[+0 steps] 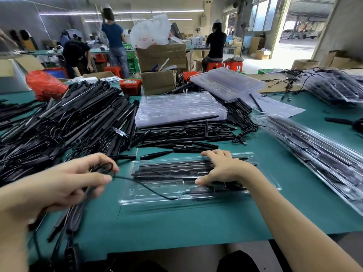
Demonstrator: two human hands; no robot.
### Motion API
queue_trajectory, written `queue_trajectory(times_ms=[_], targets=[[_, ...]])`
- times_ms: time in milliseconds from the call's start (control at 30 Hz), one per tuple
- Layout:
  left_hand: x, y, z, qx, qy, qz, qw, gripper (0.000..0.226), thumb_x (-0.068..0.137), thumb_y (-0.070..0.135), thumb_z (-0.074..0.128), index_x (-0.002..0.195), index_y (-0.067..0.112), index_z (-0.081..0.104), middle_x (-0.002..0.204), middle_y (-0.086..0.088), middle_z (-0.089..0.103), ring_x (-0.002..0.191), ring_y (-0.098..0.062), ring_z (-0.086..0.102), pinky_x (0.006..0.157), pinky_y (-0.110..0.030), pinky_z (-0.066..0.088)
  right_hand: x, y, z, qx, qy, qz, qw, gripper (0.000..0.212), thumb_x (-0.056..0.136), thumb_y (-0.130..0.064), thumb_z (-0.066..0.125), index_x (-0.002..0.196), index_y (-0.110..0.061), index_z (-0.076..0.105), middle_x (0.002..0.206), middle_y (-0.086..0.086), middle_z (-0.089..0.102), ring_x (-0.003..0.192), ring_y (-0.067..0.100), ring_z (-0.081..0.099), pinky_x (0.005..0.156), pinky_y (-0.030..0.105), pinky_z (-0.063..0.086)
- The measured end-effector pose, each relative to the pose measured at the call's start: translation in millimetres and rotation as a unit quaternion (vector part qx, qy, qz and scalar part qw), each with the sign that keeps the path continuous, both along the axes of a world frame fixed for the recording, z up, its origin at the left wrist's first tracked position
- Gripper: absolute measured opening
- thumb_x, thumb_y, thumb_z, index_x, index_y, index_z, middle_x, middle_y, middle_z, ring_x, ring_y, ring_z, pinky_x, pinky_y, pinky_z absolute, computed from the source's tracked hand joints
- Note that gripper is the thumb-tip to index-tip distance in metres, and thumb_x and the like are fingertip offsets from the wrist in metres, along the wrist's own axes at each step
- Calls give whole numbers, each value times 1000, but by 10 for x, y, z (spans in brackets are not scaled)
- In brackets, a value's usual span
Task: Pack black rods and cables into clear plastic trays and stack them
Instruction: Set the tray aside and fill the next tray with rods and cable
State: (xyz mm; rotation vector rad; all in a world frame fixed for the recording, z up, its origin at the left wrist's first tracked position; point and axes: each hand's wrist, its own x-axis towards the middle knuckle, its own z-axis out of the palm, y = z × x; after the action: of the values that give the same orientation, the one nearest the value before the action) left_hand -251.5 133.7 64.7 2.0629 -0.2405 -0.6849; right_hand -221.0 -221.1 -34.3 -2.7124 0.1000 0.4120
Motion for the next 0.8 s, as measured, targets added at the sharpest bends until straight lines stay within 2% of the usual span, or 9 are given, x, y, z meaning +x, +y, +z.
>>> queue_trajectory(times_ms=[67, 167, 267, 400, 500, 600, 633, 700, 800], targets=[[96, 188, 56, 105, -35, -2, 994, 70, 45, 68, 87, 102, 31, 68, 72, -12, 66, 42, -11, 26, 45, -16, 14, 8, -17, 1, 23, -8, -9, 1000, 103, 69, -69, 77, 151, -37, 25, 157, 0, 23, 148, 24, 13, 119, 53, 22], [195, 267, 167, 182, -13, -6, 983, 76, 42, 80, 83, 95, 26, 73, 70, -10, 63, 43, -15, 31, 44, -20, 19, 24, -42, 26, 49, -6, -18, 999, 97, 69, -65, 79, 148, -37, 31, 152, 0, 28, 146, 24, 14, 118, 52, 24], [268, 185, 268, 267, -57, 0, 962, 63, 48, 85, 75, 86, 35, 78, 58, 3, 65, 40, -13, 45, 46, -21, 34, 34, -56, 41, 62, -1, -16, 998, 93, 71, -60, 81, 147, -36, 34, 149, 3, 30, 144, 25, 16, 117, 50, 25], [404, 23, 367, 217, -279, 79, 932, 47, 51, 85, 71, 83, 51, 73, 61, 7, 70, 54, -10, 62, 61, -24, 41, 32, -68, 38, 75, -3, -17, 997, 92, 71, -58, 82, 146, -35, 35, 149, 3, 31, 143, 25, 16, 117, 49, 25], [682, -68, 436, 149, -497, 137, 844, 48, 63, 81, 68, 93, 43, 66, 49, 2, 58, 47, -17, 55, 58, -30, 47, 31, -72, 34, 77, -1, -17, 997, 90, 72, -57, 82, 146, -35, 36, 149, 2, 31, 143, 26, 16, 117, 49, 25], [819, -244, 436, 139, -652, 105, 738, 20, 82, 49, 66, 86, 30, 66, 51, 9, 47, 48, -13, 48, 57, -28, 44, 26, -70, 24, 76, -3, -18, 997, 91, 71, -58, 82, 146, -36, 35, 150, 2, 30, 144, 25, 15, 117, 50, 25], [859, -268, 396, 155, -660, 80, 730, 11, 84, 39, 69, 82, 29, 66, 52, 9, 47, 48, -13, 47, 56, -27, 43, 25, -66, 18, 75, -5, -20, 997, 92, 71, -58, 82, 146, -36, 35, 150, 2, 30, 144, 25, 15, 117, 51, 26], [969, -228, 264, 217, -618, 50, 754, 13, 84, 24, 75, 75, 28, 67, 57, 5, 53, 52, -19, 53, 56, -29, 48, 21, -63, 7, 75, -10, -26, 997, 93, 69, -59, 83, 146, -37, 35, 150, 1, 30, 145, 25, 15, 117, 53, 26], [1080, -137, -12, 331, -490, 66, 804, 4, 86, 21, 70, 85, 23, 73, 82, -1, 63, 81, -29, 61, 80, -43, 54, 22, -67, 0, 73, -17, -30, 997, 94, 67, -60, 84, 145, -38, 36, 150, 1, 31, 145, 24, 16, 117, 54, 26]])
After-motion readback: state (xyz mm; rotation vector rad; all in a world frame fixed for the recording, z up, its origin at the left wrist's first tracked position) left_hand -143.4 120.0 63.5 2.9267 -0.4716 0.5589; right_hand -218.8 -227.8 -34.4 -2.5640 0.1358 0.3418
